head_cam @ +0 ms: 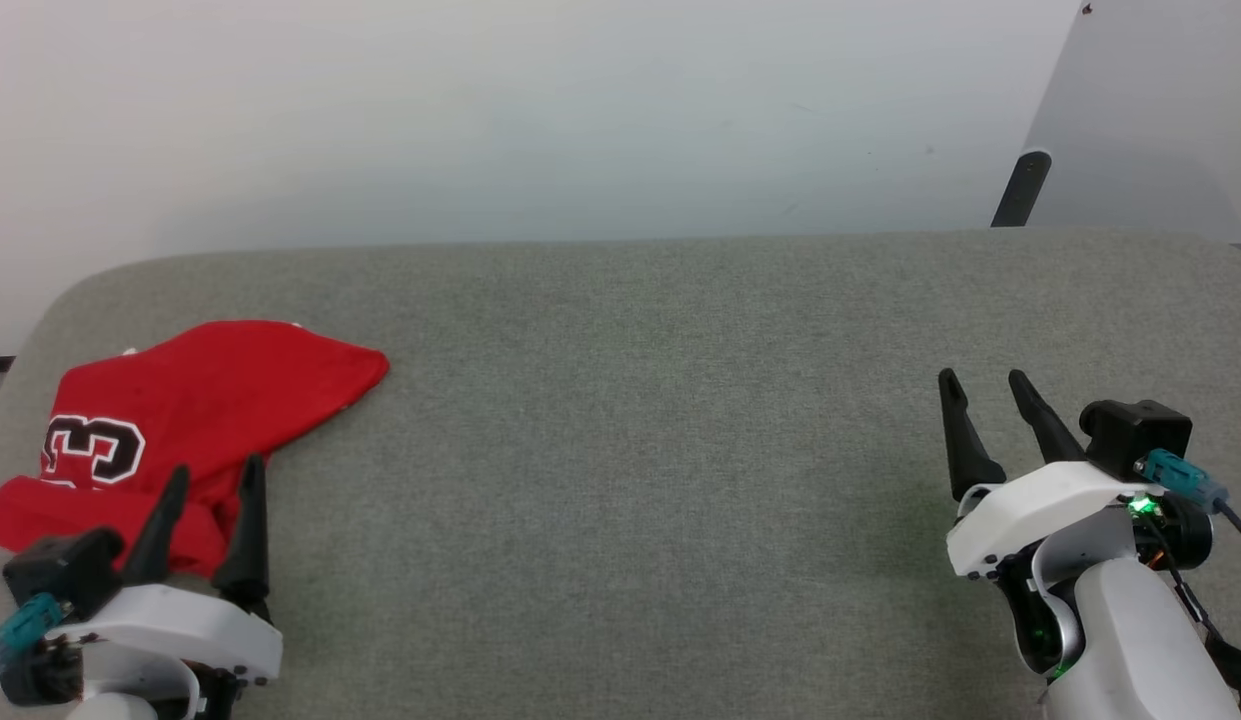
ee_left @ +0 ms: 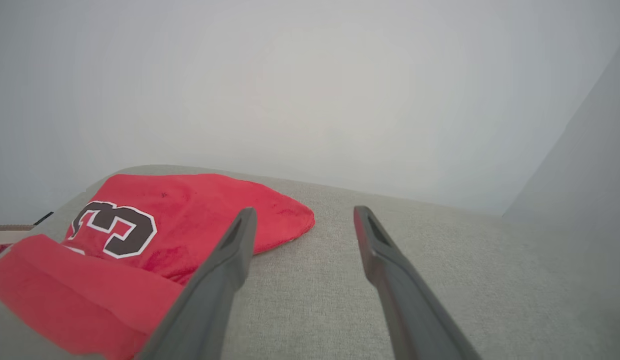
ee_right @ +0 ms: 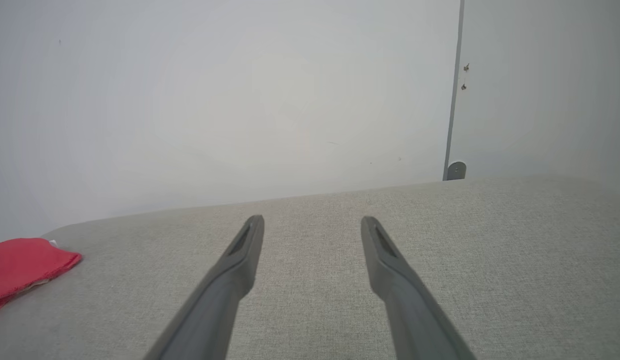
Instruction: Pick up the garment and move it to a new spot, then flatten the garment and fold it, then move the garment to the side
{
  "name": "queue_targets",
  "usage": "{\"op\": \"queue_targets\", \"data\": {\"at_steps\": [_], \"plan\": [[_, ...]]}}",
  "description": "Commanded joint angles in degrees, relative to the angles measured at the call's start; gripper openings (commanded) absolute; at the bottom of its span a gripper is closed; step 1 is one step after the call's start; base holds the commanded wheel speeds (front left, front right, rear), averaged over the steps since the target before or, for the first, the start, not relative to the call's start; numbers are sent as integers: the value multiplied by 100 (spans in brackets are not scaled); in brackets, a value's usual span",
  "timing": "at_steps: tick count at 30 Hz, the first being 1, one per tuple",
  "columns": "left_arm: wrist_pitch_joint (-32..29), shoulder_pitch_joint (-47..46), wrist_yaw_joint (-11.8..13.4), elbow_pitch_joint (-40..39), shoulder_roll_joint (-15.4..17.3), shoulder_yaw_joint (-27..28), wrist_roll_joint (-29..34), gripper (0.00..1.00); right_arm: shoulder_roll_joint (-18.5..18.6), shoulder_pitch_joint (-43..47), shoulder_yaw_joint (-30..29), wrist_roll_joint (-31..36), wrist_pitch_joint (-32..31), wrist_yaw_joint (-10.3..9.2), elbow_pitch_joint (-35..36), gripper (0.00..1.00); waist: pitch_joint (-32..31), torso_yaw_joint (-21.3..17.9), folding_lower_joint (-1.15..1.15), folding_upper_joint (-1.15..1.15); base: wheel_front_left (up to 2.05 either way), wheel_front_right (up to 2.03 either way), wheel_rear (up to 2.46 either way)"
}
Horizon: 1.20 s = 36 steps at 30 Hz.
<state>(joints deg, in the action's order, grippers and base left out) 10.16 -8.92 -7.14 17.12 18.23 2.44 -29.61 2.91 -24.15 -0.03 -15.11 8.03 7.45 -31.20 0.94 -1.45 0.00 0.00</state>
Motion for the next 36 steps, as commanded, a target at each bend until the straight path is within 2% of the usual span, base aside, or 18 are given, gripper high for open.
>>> {"op": "queue_targets", "data": {"at_steps": [1,15,26,36], "plan": [[57,-72,-33,-12,72,14,156,100,-2,-159,-7,176,63,4,7,100,7,-7,0,0,0,0,0],[227,-131,-38,130,226,-141,513,100,-2,-171,-108,629,270,5,-118,100,25,-22,0,0,0,0,0],[354,-176,-39,194,481,-232,687,100,-3,-274,-140,1037,402,5,-249,100,86,-69,0,0,0,0,0],[458,-232,-41,336,603,-346,861,100,-3,-253,-46,1039,584,5,-328,100,95,-107,0,0,0,0,0]]}}
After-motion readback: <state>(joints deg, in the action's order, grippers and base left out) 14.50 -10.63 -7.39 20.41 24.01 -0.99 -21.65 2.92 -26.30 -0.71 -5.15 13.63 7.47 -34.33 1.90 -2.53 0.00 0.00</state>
